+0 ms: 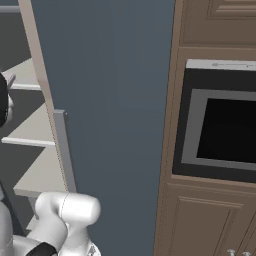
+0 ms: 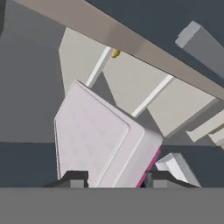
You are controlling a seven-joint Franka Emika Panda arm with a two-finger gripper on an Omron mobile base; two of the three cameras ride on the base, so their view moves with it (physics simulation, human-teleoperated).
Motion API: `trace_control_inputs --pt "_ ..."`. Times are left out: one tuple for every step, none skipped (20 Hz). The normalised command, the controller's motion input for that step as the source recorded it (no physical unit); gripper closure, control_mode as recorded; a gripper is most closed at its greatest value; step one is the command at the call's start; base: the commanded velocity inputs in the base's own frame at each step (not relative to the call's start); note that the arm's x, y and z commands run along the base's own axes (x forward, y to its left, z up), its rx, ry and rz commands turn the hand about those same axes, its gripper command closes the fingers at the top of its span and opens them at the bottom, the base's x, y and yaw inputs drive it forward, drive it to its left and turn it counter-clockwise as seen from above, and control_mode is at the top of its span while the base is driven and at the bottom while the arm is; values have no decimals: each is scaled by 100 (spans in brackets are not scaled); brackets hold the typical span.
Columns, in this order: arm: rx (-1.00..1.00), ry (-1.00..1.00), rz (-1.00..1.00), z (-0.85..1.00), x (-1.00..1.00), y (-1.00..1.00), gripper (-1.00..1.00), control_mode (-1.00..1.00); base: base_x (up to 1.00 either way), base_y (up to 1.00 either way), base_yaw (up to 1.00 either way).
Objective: Open the freezer door, pick up the ice cube tray from the freezer, and place it on the dining counter.
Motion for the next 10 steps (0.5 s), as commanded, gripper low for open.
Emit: trace_control_inputs --pt "4 -11 12 13 -100 -41 100 -100 0 0 0" --pt "4 -12 12 16 -98 -49 100 -100 0 0 0" --pt "4 -13 11 16 -92 -54 100 -100 0 0 0" --pt "3 -13 10 14 -89 -56 100 -100 0 0 0" --pt "2 -15 9 4 -82 -56 100 -100 0 0 0" --pt "1 -13 8 7 -72 -59 100 -100 0 0 0" --pt "1 -9 6 0 -55 -61 100 -100 0 0 0" --pt "1 -9 6 0 -56 -61 100 -100 0 0 0" --pt "0 -9 7 8 -52 -66 100 -100 0 0 0" --pt "0 -5 5 1 -39 -66 100 -100 0 0 0"
